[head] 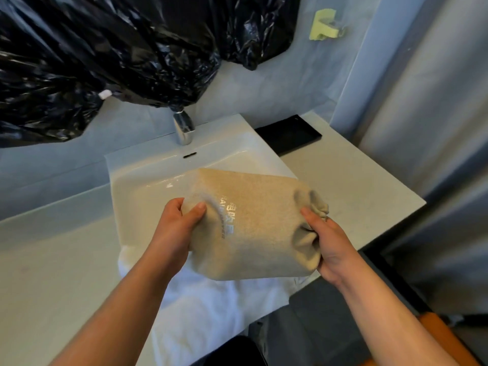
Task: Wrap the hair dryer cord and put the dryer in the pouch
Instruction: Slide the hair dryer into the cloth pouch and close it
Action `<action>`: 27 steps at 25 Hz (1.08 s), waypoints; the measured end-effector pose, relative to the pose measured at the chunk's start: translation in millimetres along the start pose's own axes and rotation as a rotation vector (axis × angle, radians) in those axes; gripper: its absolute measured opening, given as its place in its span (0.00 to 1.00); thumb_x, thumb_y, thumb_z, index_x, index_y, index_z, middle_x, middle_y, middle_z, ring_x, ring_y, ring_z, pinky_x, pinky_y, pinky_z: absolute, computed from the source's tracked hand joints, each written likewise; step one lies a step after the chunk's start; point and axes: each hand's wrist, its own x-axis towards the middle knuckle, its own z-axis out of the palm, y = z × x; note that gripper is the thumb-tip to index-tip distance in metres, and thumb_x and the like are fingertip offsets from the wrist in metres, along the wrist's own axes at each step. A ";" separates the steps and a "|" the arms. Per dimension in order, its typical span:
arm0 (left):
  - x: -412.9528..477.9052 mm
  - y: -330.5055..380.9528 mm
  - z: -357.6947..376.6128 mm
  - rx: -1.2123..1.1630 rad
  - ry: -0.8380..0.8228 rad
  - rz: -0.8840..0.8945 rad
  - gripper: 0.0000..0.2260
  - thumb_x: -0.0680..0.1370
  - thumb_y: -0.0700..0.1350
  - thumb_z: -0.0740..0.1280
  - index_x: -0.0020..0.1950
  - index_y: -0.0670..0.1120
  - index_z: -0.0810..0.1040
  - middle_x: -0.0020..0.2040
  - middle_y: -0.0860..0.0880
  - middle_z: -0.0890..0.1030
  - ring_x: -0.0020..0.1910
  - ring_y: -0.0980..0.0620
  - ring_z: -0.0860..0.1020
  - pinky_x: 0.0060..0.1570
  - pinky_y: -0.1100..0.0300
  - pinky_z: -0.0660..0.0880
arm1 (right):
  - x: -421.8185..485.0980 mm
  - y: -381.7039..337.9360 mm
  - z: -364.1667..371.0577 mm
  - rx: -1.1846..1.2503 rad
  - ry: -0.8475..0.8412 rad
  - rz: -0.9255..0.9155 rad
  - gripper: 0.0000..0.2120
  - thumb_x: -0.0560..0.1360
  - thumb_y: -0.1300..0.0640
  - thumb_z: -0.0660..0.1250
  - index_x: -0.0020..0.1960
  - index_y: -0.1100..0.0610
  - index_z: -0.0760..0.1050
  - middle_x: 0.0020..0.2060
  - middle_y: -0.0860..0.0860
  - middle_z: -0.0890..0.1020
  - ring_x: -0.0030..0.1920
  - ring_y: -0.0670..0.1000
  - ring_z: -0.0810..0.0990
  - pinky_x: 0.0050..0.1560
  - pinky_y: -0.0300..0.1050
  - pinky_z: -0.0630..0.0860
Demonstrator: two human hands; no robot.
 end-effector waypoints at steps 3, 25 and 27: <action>35.4 -0.6 27.7 -0.011 -0.031 -0.005 0.18 0.75 0.51 0.70 0.60 0.42 0.77 0.53 0.42 0.85 0.51 0.42 0.84 0.40 0.51 0.79 | 31.0 -18.1 -13.6 -0.006 0.038 -0.010 0.24 0.62 0.47 0.74 0.57 0.51 0.79 0.51 0.55 0.86 0.51 0.54 0.85 0.51 0.52 0.78; 171.0 18.6 221.7 0.080 -0.052 -0.068 0.15 0.78 0.53 0.67 0.61 0.47 0.74 0.57 0.48 0.81 0.55 0.46 0.80 0.54 0.46 0.77 | 180.2 -113.8 -144.9 0.017 0.138 0.084 0.29 0.65 0.48 0.71 0.64 0.56 0.75 0.53 0.56 0.85 0.55 0.56 0.83 0.55 0.53 0.78; 174.6 19.6 255.6 0.082 -0.019 -0.060 0.16 0.78 0.54 0.67 0.61 0.47 0.74 0.57 0.48 0.81 0.55 0.46 0.80 0.55 0.45 0.78 | 200.5 -132.2 -172.2 0.006 0.103 0.106 0.28 0.66 0.49 0.71 0.65 0.56 0.75 0.54 0.57 0.85 0.56 0.56 0.82 0.55 0.53 0.78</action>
